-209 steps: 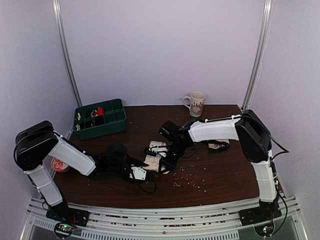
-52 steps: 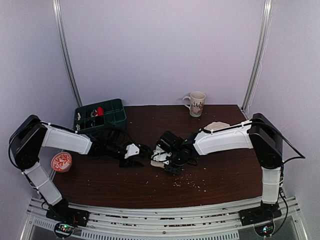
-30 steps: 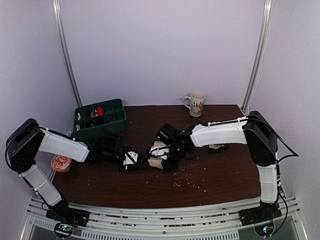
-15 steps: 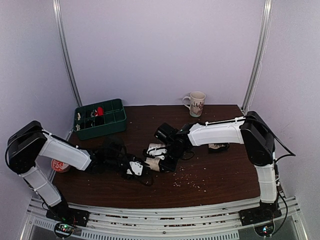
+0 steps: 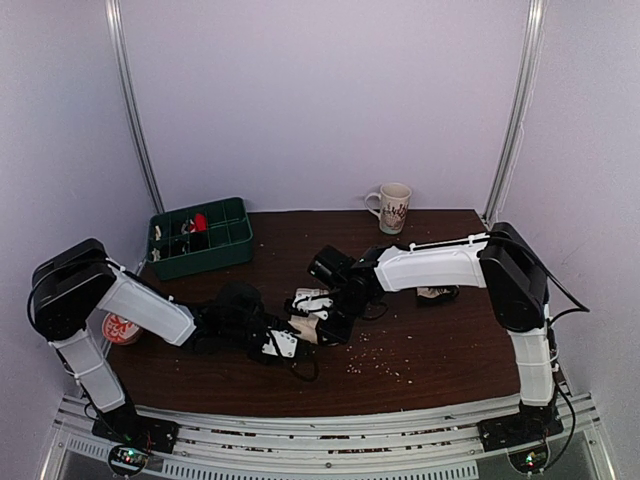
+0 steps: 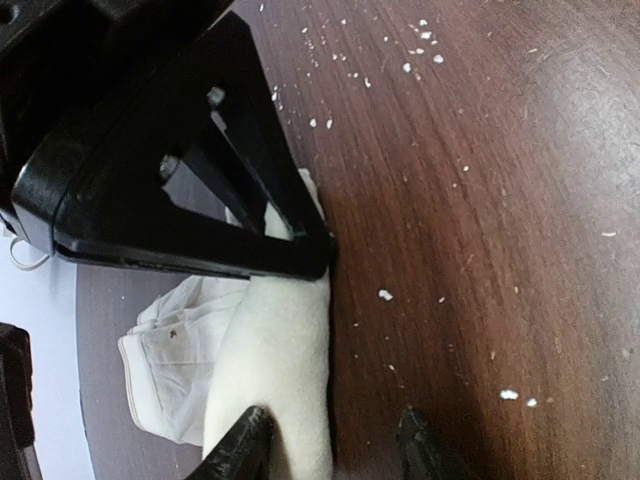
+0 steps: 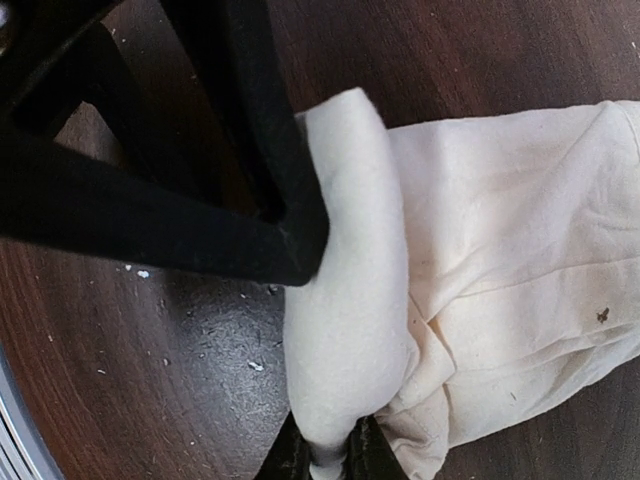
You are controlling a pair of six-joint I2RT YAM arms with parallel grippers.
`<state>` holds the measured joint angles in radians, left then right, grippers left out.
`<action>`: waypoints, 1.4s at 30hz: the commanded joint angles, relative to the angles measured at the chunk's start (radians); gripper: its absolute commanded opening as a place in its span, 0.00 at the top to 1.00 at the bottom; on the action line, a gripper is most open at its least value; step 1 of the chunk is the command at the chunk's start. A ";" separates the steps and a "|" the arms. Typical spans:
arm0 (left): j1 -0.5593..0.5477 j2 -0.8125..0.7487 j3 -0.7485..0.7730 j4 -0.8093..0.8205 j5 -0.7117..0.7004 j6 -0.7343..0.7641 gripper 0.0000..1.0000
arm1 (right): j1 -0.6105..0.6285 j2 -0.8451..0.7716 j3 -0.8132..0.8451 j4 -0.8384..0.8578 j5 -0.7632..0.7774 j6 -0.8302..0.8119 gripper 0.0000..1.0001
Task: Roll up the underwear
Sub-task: Roll the underwear at the center of the board.
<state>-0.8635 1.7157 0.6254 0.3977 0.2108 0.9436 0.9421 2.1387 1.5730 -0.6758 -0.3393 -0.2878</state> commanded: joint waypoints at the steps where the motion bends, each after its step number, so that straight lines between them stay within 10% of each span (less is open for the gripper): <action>1: -0.005 0.013 0.014 0.076 -0.057 -0.019 0.53 | 0.015 0.111 -0.073 -0.146 -0.024 0.002 0.87; 10: -0.011 -0.064 -0.086 0.151 0.047 0.039 0.49 | 0.014 0.111 -0.071 -0.149 -0.013 0.009 0.87; 32: -0.035 0.094 0.006 0.205 -0.198 0.003 0.51 | 0.013 0.108 -0.087 -0.149 -0.023 -0.007 0.88; 42: -0.050 0.147 0.073 0.120 -0.235 -0.006 0.89 | 0.002 0.062 -0.117 -0.141 -0.017 -0.002 0.88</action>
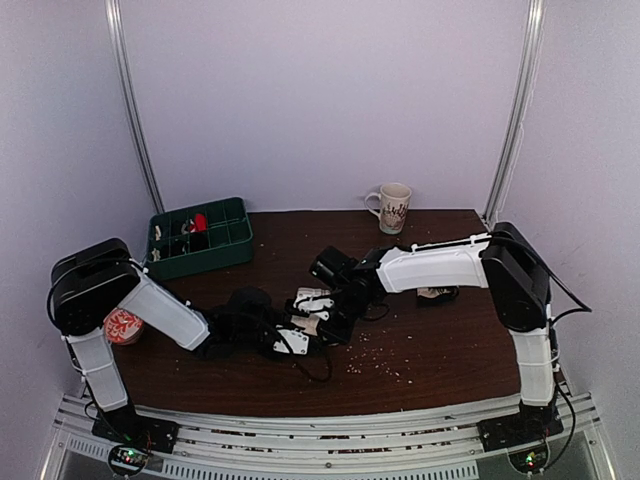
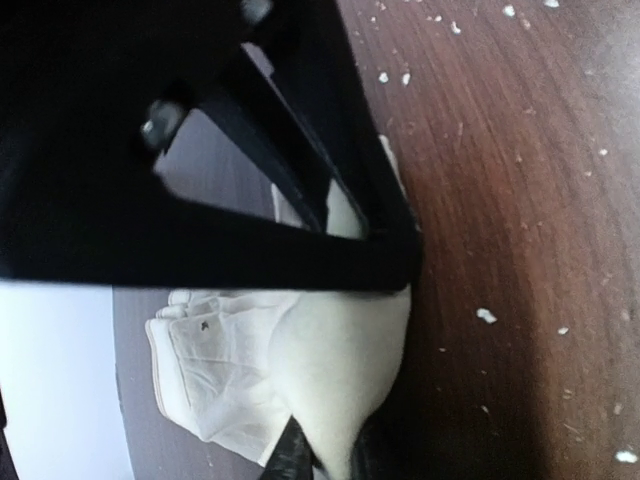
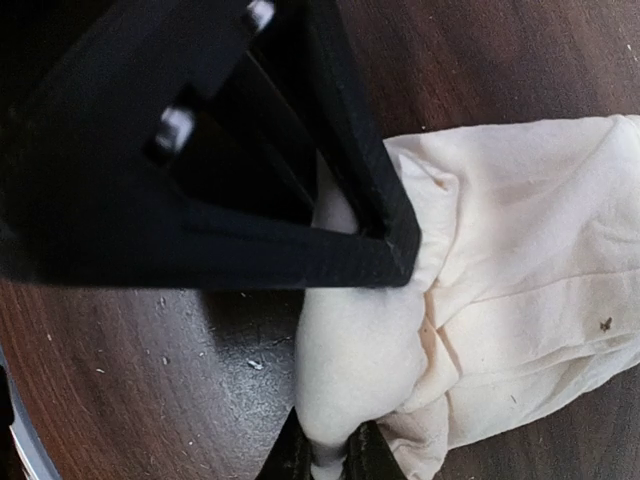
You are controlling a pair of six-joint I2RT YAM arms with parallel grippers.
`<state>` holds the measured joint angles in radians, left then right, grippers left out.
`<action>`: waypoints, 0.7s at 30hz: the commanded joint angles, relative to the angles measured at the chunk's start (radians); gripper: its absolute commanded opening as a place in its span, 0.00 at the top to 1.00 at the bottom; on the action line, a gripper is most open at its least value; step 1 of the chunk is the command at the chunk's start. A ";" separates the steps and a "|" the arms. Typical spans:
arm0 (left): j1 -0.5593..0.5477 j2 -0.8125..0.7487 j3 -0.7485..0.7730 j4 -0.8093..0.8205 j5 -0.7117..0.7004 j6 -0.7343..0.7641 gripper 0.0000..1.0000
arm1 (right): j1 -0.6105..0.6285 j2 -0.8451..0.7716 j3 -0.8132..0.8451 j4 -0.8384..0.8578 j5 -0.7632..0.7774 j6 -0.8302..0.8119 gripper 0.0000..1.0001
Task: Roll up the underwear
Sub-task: Roll the underwear at the center of the board.
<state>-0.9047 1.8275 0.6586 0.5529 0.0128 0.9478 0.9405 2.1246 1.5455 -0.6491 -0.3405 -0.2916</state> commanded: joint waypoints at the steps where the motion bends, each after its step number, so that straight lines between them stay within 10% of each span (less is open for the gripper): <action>1: -0.011 0.042 0.046 -0.043 -0.042 -0.010 0.93 | 0.002 0.071 -0.093 -0.167 -0.013 0.004 0.88; 21: -0.017 0.127 0.306 -0.554 0.129 -0.145 1.00 | -0.009 -0.487 -0.569 0.250 0.502 0.274 0.50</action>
<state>-0.9405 1.9049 0.9218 0.2237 0.0826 0.8711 0.9367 1.7580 1.0725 -0.4732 -0.0418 -0.0895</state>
